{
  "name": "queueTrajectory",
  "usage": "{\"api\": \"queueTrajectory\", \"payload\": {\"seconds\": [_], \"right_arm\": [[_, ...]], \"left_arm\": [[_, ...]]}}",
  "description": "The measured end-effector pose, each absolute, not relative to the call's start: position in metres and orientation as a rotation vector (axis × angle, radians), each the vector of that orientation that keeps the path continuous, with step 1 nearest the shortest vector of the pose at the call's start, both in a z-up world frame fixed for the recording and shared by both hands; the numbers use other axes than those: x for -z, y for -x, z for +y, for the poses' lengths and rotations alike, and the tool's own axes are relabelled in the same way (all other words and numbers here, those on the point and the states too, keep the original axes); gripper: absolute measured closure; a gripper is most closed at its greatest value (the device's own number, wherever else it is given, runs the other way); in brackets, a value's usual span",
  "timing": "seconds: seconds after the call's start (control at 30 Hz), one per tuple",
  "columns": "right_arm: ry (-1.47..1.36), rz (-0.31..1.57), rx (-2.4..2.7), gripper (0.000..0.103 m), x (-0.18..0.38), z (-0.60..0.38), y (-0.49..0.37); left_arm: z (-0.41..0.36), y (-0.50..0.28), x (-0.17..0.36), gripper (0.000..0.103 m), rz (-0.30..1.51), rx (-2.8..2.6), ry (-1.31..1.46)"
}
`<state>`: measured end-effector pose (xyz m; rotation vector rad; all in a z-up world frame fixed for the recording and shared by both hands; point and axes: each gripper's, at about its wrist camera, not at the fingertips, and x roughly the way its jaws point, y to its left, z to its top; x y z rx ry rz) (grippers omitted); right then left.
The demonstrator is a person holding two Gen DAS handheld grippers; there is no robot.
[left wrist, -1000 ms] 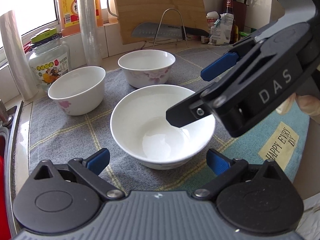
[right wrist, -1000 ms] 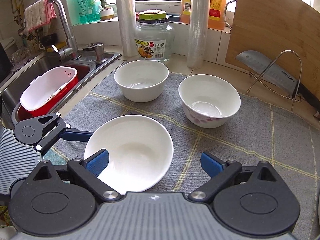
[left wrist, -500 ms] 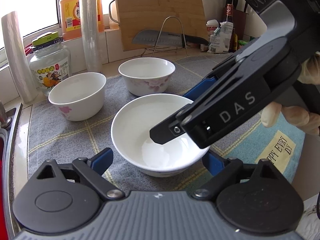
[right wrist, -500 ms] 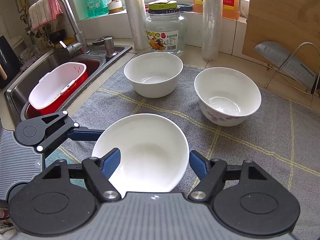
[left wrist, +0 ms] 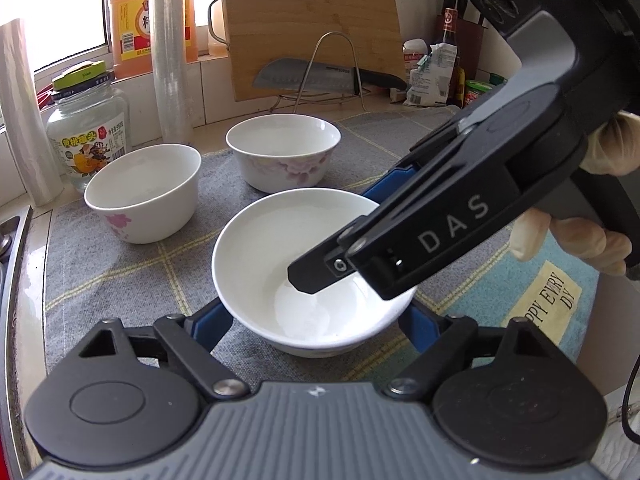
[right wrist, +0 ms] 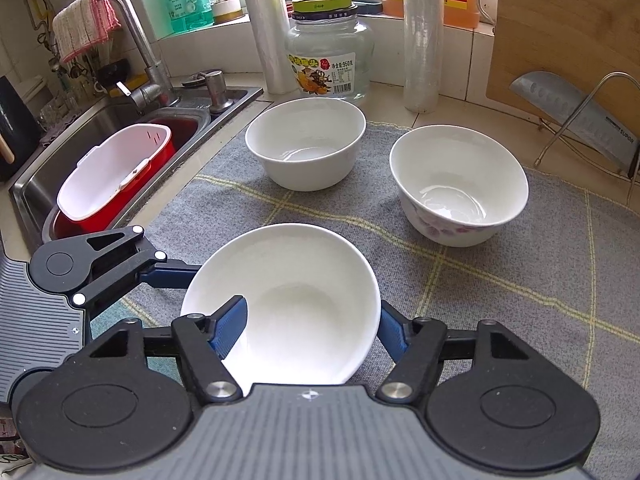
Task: Organize plates and bowls
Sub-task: 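Close the right tool on the white bowl's rim, then lift the white bowl with the right tool toward the left tool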
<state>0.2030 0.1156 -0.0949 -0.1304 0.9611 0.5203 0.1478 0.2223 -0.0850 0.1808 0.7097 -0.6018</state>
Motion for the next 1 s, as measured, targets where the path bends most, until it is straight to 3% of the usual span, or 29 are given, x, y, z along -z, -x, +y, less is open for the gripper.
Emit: {"api": "queueTrajectory", "payload": {"seconds": [1.0], "right_arm": [[0.088, 0.914, -0.411, 0.029, 0.071, 0.036, -0.174]], "left_arm": [[0.142, -0.15, 0.059, 0.015, 0.74, 0.727, -0.281]]}}
